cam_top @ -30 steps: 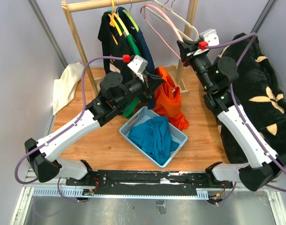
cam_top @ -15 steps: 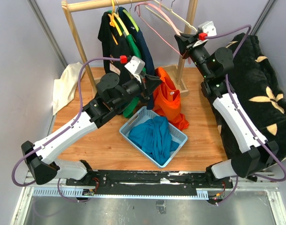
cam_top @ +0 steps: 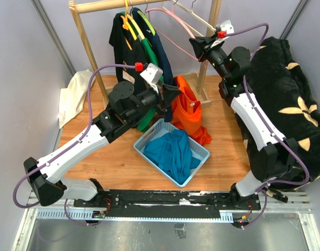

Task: Remove the t-shirt from the hanger
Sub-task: Place the hanger on the clothesline.

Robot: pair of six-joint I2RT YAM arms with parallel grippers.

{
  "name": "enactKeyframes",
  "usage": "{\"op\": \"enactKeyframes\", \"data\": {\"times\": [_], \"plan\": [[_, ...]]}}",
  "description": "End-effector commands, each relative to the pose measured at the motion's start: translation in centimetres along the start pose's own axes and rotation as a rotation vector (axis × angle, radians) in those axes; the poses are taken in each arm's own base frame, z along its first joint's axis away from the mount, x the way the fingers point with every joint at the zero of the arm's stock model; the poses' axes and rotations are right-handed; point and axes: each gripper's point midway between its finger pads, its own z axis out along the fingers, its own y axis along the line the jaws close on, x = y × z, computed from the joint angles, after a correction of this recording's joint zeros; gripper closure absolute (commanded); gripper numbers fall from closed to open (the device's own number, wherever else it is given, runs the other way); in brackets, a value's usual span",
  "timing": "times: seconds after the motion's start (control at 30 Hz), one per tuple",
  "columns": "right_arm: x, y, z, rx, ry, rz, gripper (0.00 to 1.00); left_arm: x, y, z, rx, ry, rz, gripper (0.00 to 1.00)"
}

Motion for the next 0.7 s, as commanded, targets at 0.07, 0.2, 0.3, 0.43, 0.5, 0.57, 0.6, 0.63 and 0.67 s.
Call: {"op": "enactKeyframes", "data": {"times": [0.07,0.2,0.3,0.43,0.5,0.57,0.6,0.63,0.67], "plan": [[-4.1,-0.9,0.5,-0.012,-0.129,-0.014,0.99,-2.9,-1.2,-1.2,0.036,-0.068,0.021,1.0],[-3.7,-1.0,0.3,-0.006,-0.115,-0.007,0.99,-3.3,-1.3,-1.2,0.041,-0.078,0.02,1.0],[-3.5,-1.0,0.1,0.0,-0.102,-0.005,0.85,-4.2,-1.7,-1.0,0.059,-0.092,0.022,0.99],[-3.7,-1.1,-0.4,0.012,-0.091,-0.013,0.56,-6.1,-2.5,-0.8,0.093,-0.126,0.029,1.0],[-4.1,-1.1,-0.8,0.021,-0.089,-0.022,0.51,-7.3,-3.0,-0.6,0.111,-0.145,0.032,1.0],[-4.7,-1.2,-1.4,0.034,-0.091,-0.029,0.43,-8.5,-3.4,-0.4,0.128,-0.165,0.036,0.99],[-5.2,-1.2,-1.8,0.042,-0.095,-0.037,0.39,-9.0,-3.6,-0.3,0.134,-0.171,0.038,1.0],[-5.7,-1.2,-2.2,0.052,-0.098,-0.044,0.37,-9.5,-3.7,-0.1,0.138,-0.178,0.041,1.0],[-6.3,-1.3,-2.8,0.062,-0.103,-0.052,0.35,-10.1,-3.8,0.0,0.142,-0.184,0.043,1.0]]}}
